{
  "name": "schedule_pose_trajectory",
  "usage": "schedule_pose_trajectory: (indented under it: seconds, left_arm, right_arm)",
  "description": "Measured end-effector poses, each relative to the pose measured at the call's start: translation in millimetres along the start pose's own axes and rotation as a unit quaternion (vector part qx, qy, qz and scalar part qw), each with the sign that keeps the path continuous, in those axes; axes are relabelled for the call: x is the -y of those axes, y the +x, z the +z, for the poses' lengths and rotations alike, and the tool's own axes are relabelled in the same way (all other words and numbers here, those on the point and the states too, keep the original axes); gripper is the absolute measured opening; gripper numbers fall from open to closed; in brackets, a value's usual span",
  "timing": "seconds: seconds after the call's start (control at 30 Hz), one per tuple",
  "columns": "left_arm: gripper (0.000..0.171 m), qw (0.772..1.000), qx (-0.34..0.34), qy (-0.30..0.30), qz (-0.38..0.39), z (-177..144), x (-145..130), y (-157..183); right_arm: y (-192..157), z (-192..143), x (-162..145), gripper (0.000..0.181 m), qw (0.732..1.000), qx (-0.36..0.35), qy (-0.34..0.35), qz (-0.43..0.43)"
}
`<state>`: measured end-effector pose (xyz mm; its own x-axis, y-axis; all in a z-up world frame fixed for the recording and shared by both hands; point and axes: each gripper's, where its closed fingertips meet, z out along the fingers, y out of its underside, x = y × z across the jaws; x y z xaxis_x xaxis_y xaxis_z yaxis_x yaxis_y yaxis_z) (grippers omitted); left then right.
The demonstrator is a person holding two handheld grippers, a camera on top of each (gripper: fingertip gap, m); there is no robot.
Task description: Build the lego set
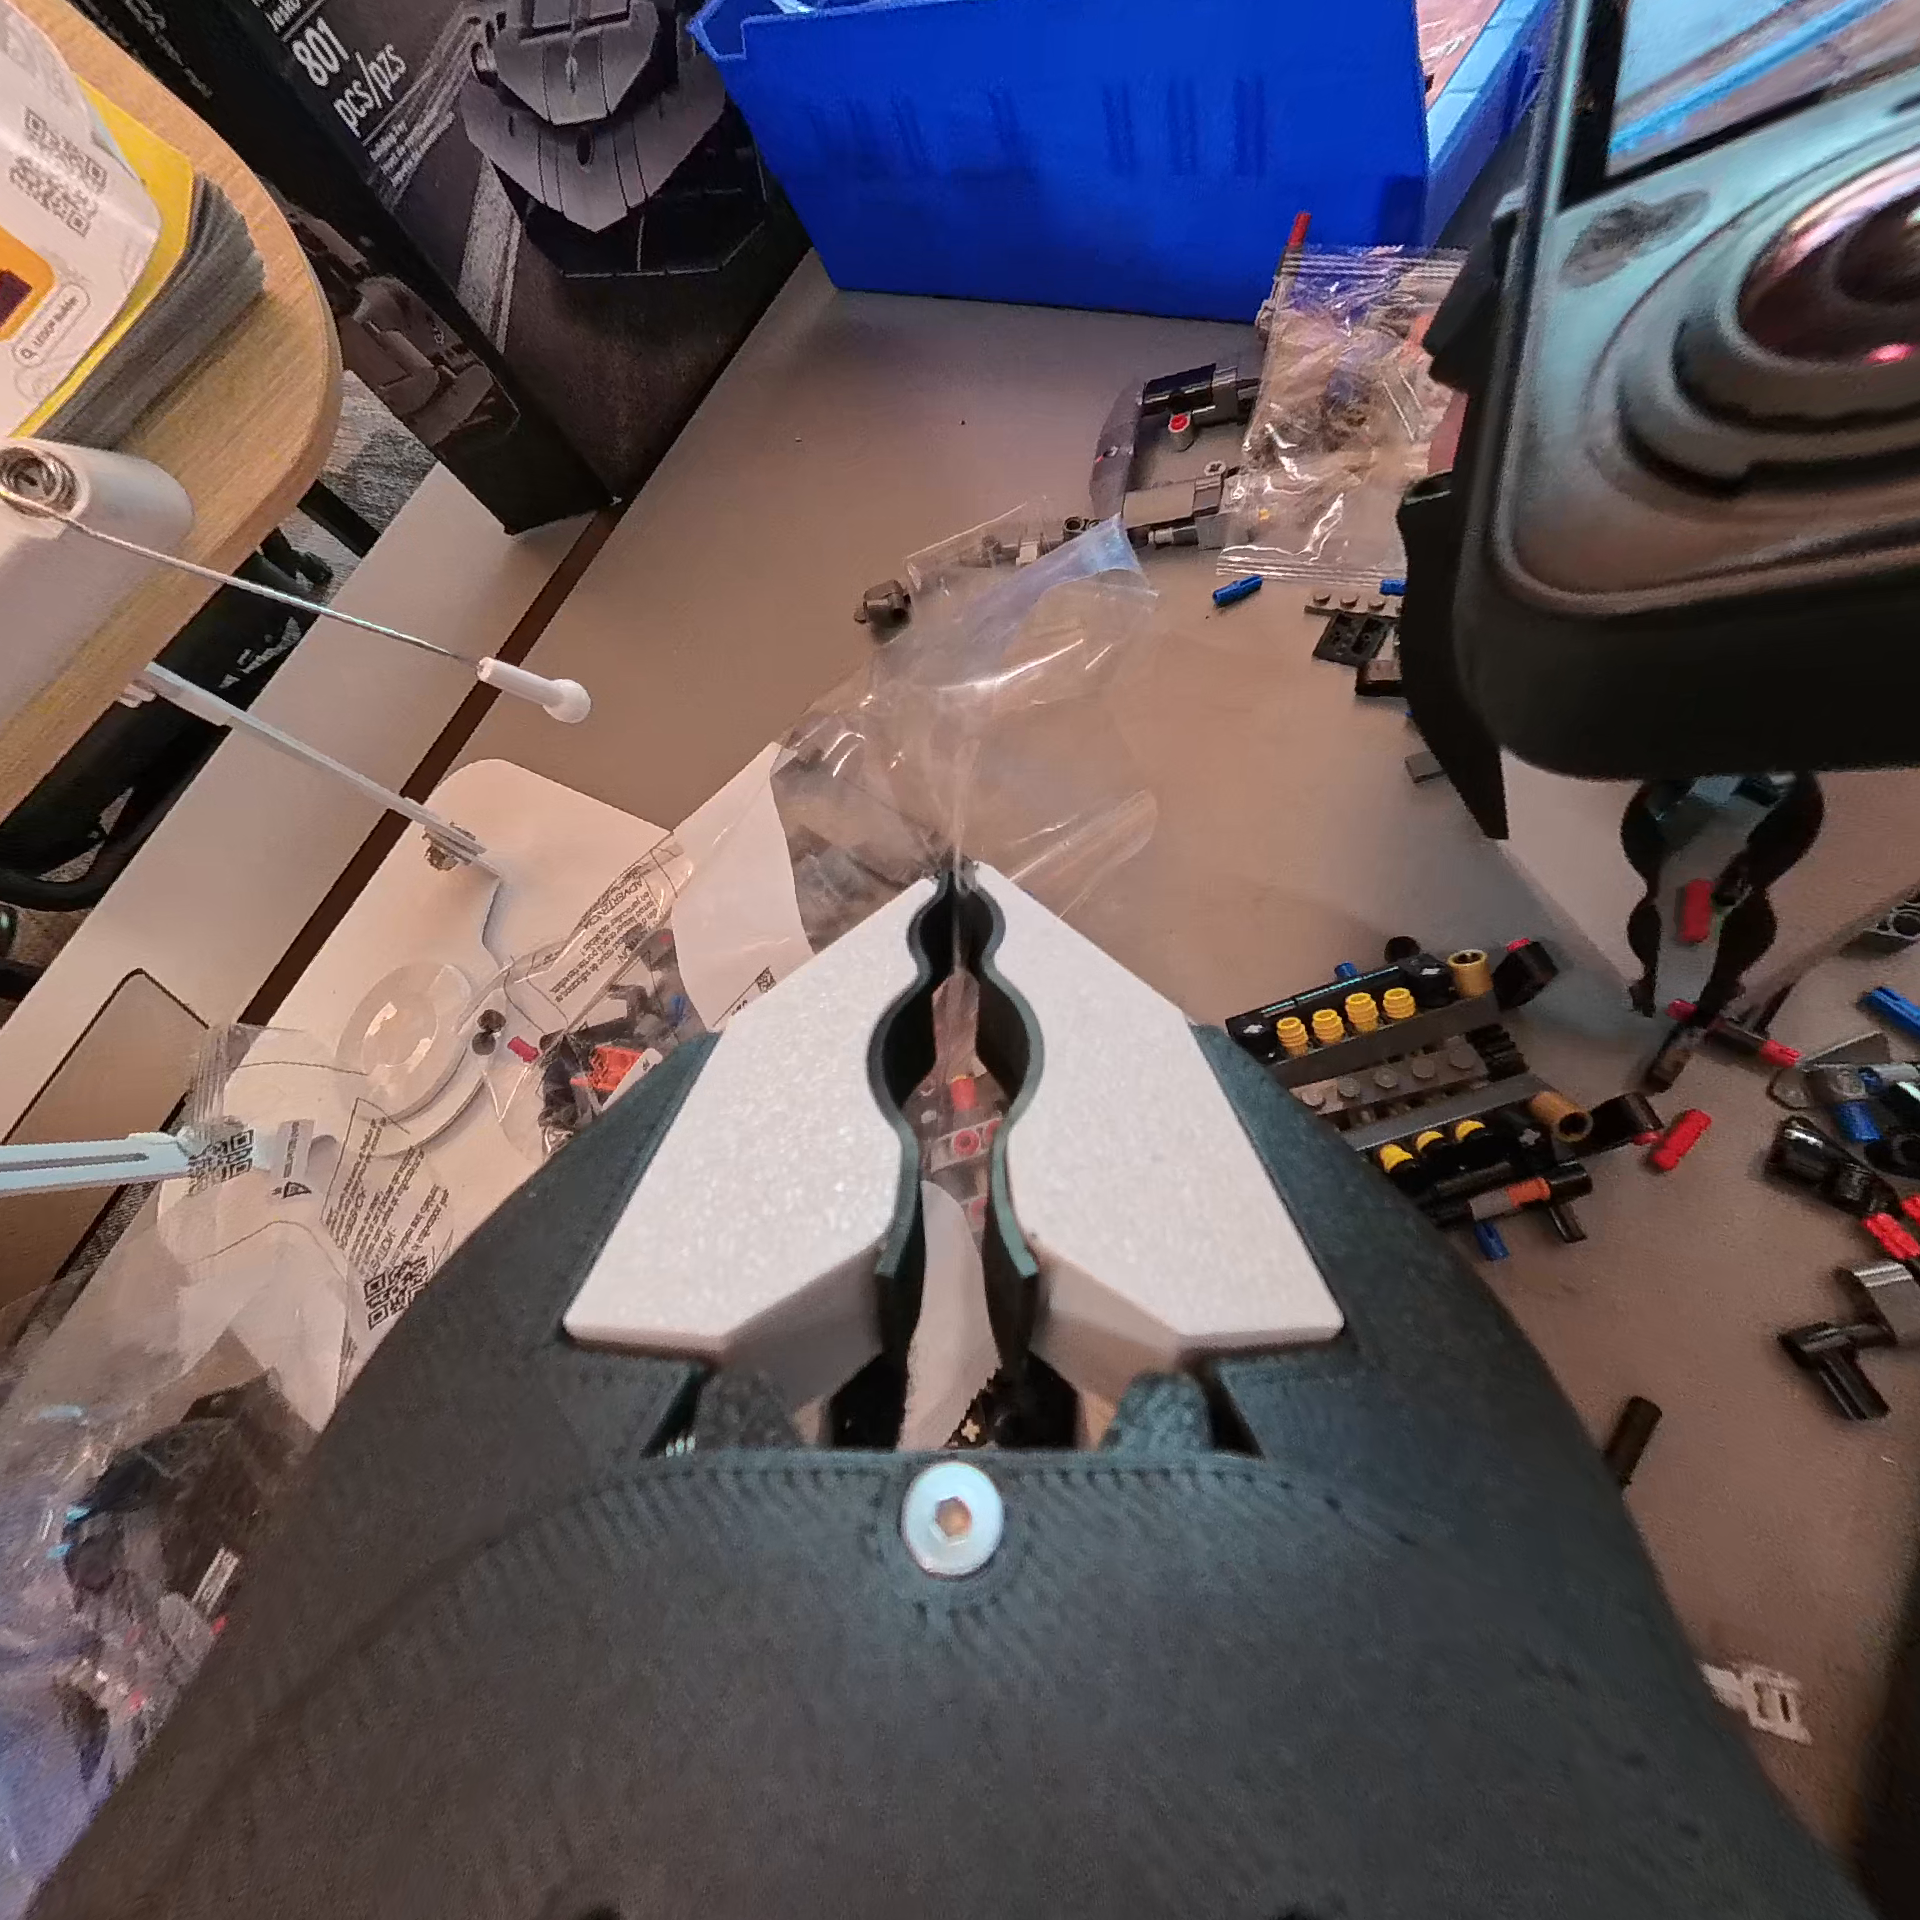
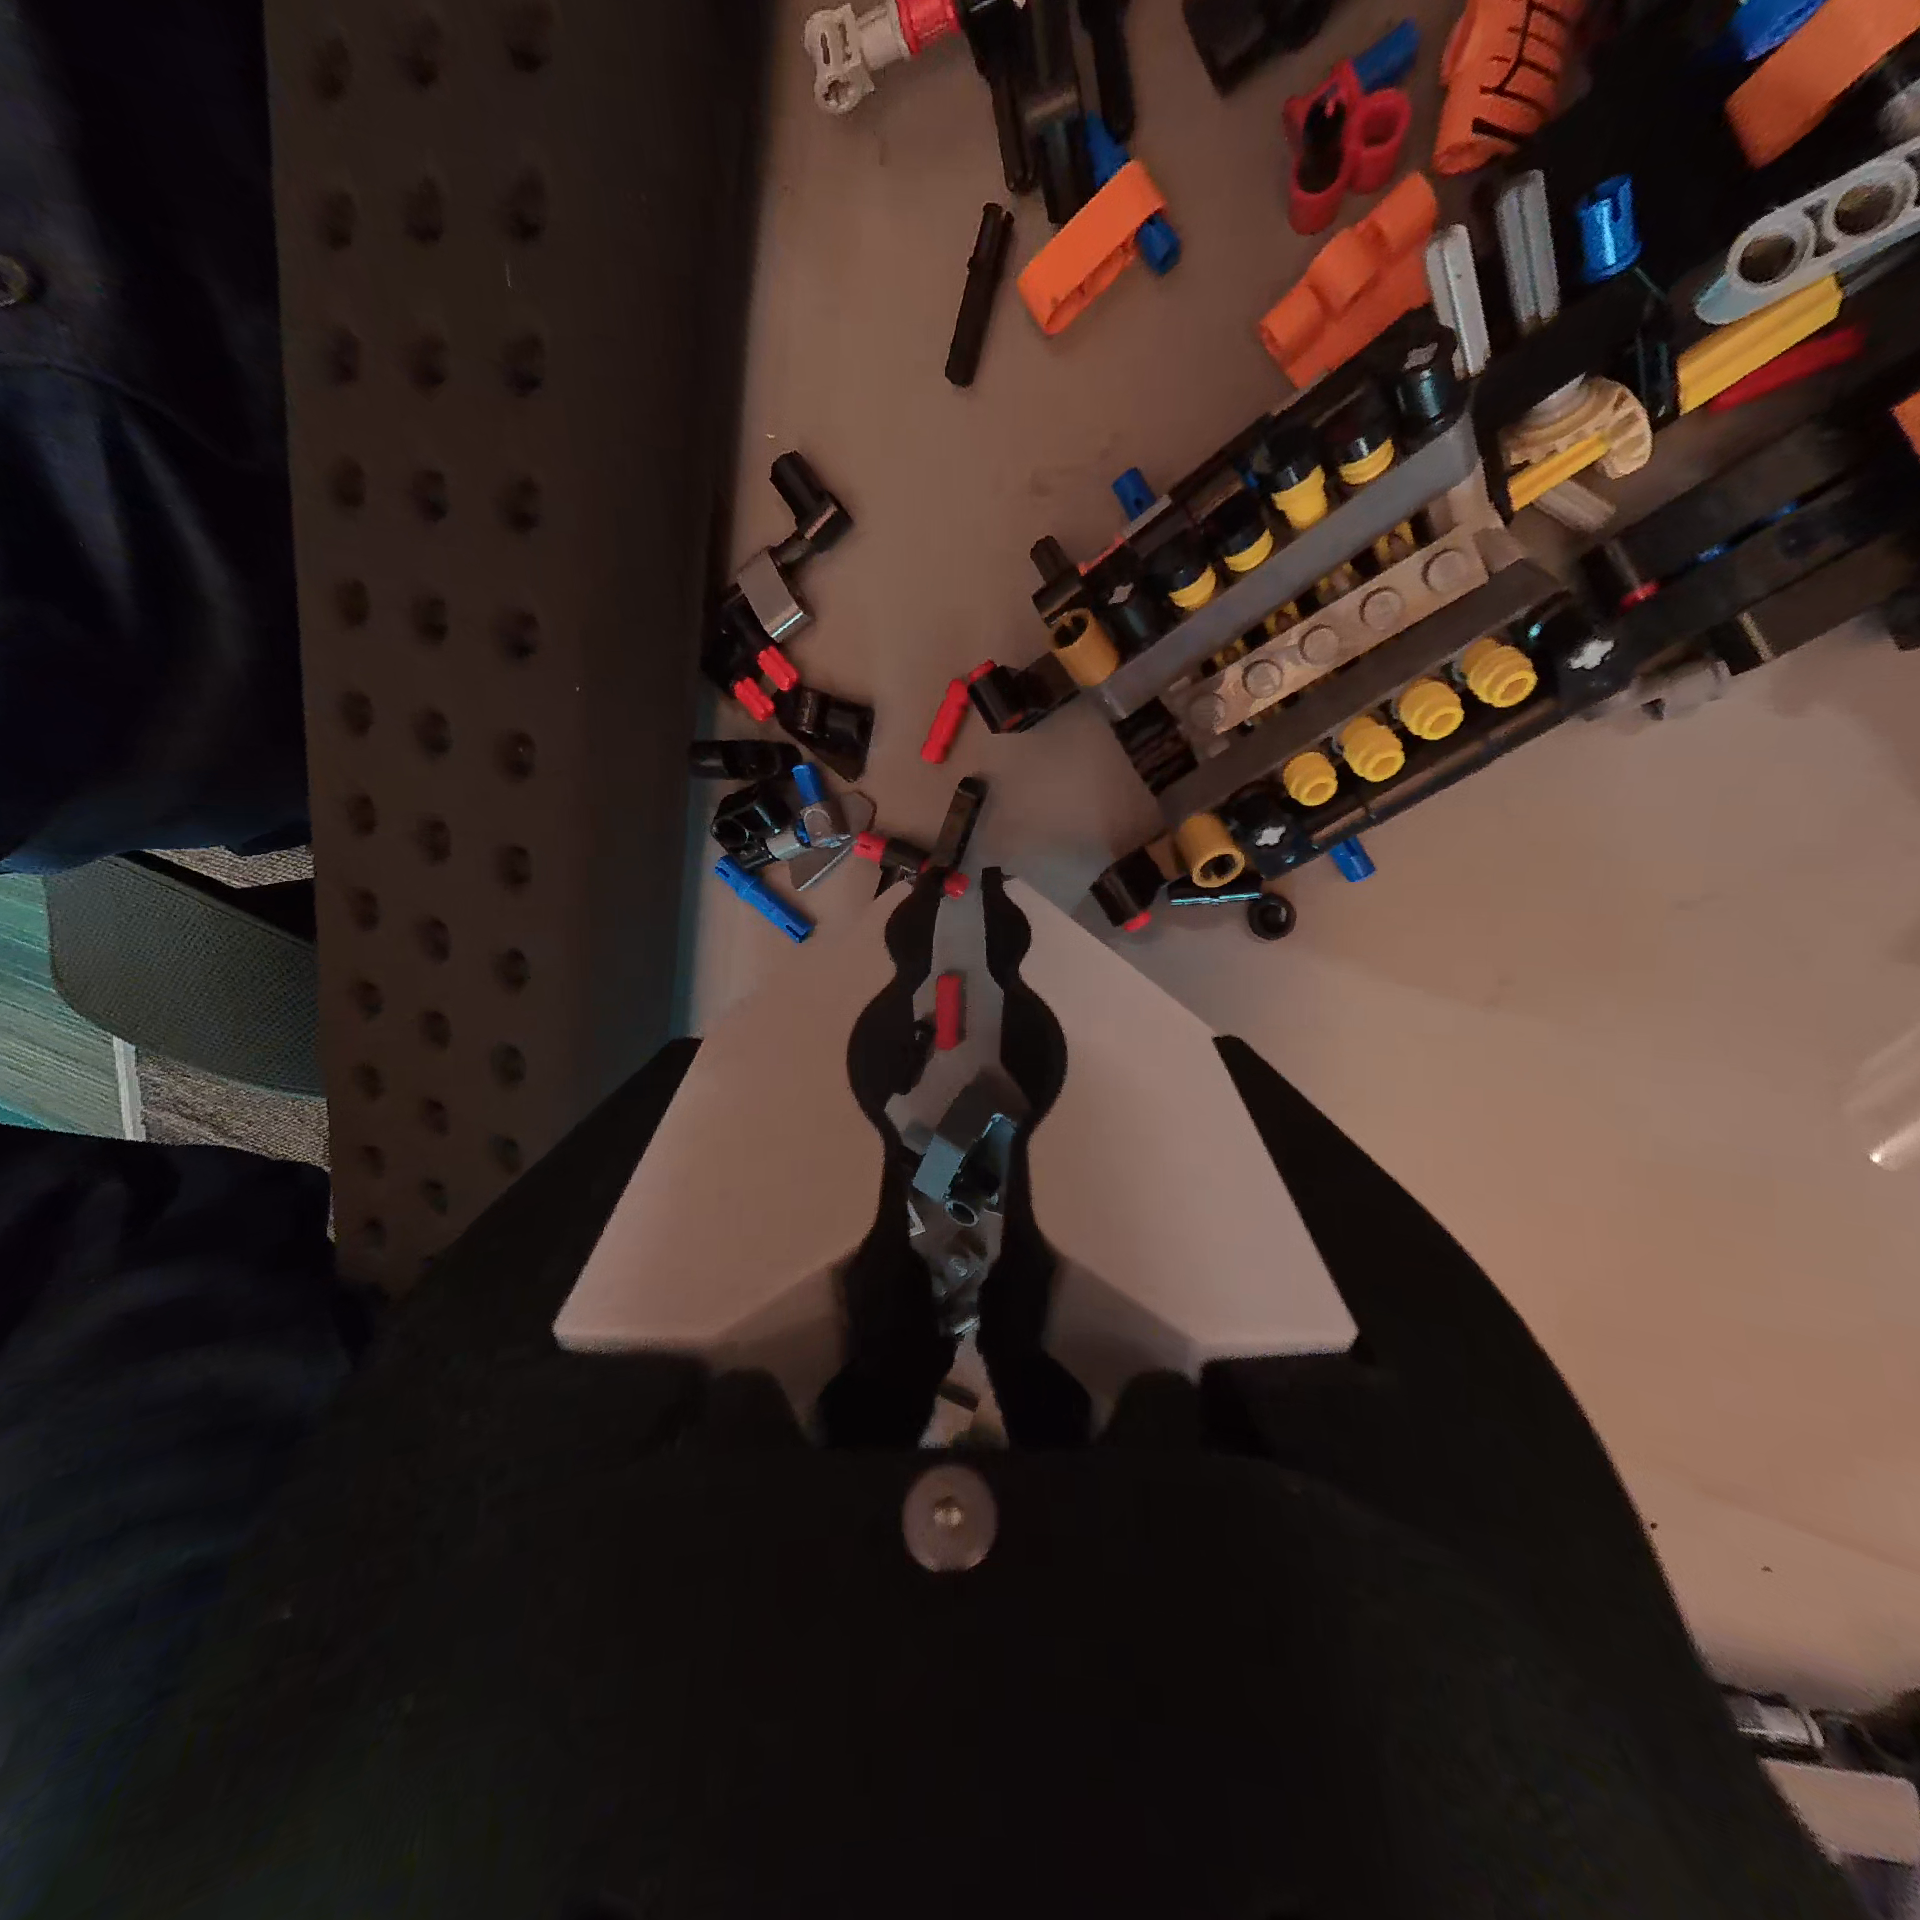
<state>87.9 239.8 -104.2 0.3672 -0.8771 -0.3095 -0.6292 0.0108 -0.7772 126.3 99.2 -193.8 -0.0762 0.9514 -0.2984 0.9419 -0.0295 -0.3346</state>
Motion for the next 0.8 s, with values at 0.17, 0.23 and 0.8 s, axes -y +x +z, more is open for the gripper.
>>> schedule_pose_trajectory:
  seconds: [0.17,0.23,0.8]
  left_arm:
    - [0.000,1.000,0.000,-0.001,0.001,0,0,0]
    - [0.000,1.000,0.000,0.000,0.000,0,0,0]
    - [0.000,1.000,0.000,-0.003,0.004,1,0,1]
  right_arm:
    - [-2,1,-1,0.007,1.000,0.006,-0.004,-0.001]
    - [-4,2,0,0.007,1.000,0.009,-0.005,-0.003]
    - [6,-6,0,0.000,1.000,-0.020,0.007,-0.004]
